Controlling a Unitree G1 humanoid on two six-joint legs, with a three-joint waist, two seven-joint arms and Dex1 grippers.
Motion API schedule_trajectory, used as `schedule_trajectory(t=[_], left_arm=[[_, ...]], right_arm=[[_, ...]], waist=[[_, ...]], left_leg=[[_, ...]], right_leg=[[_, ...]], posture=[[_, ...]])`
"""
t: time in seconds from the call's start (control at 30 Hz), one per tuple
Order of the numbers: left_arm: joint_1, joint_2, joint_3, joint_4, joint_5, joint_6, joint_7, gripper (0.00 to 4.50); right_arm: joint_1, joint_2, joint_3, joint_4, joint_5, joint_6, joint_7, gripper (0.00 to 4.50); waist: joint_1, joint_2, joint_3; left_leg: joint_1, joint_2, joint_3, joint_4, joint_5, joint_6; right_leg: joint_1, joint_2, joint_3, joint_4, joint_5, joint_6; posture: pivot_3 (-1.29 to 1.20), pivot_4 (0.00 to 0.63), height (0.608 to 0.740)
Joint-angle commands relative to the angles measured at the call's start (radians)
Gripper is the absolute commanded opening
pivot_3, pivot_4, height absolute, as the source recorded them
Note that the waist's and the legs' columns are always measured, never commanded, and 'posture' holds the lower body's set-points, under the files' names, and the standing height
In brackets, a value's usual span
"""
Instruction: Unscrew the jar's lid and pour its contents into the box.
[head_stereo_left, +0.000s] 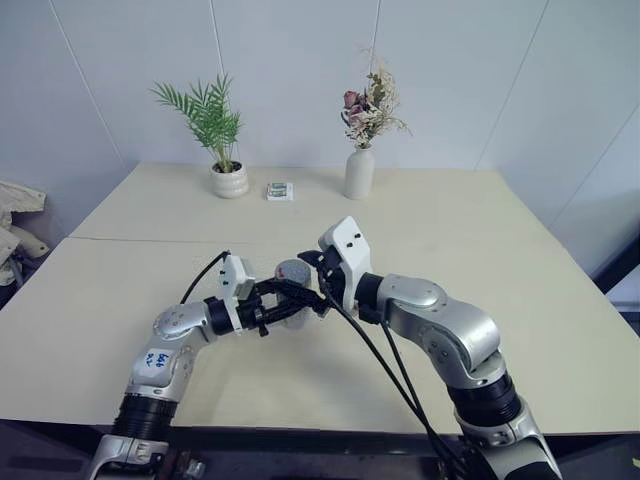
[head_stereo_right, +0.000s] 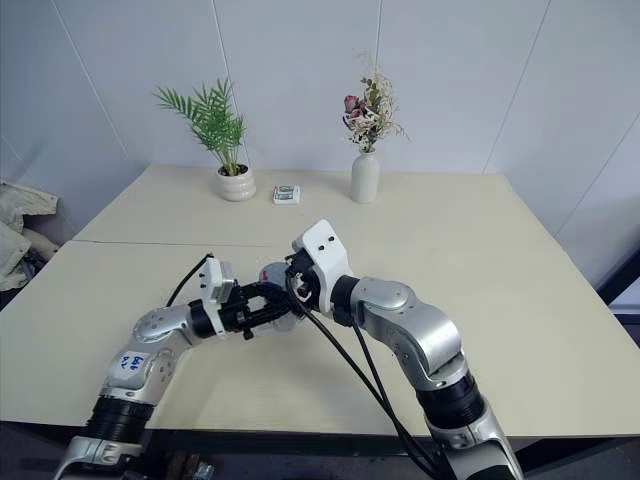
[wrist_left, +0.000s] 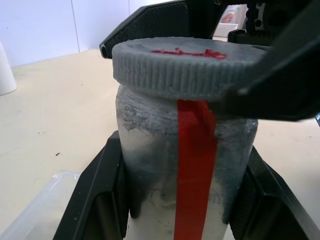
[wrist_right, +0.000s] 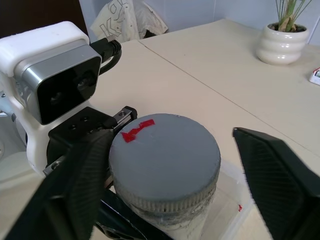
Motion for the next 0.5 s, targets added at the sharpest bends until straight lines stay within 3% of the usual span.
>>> schedule_trajectory(t=[0.03, 0.3, 0.5], left_arm=[[-0.023, -0.004, 0.015, -0.022, -0.002, -0.014, -0.002, 2.00], [-0.001, 0.018, 0.016, -0.035, -0.014, 0.003, -0.034, 2.00], [-0.008, 0.064, -0.029, -0.030, -0.056, 0.033, -0.227, 2.00]], right_arm=[[-0.010, 0.015, -0.016, -0.018, 0.003, -0.018, -0.001, 2.58], [-0.008, 0.015, -0.016, -0.012, 0.018, -0.068, 0.053, 2.56], [-0.043, -0.081, -0.026, -0.040, 0.139, -0.093, 0.323, 2.56]], waist=[[0.000, 0.000, 0.000], [0.000, 0.000, 0.000], [0.001, 0.000, 0.000]], left_leg=[[0.000, 0.000, 0.000, 0.000, 0.000, 0.000], [0.000, 0.000, 0.000, 0.000, 0.000, 0.000], [0.000, 0.000, 0.000, 0.000, 0.000, 0.000]], right_leg=[[0.000, 0.000, 0.000, 0.000, 0.000, 0.000], [0.000, 0.000, 0.000, 0.000, 0.000, 0.000], [0.000, 0.000, 0.000, 0.000, 0.000, 0.000]], posture=[[0.00, 0.150, 0.740], [0.00, 0.150, 0.740], [0.00, 0.150, 0.740]])
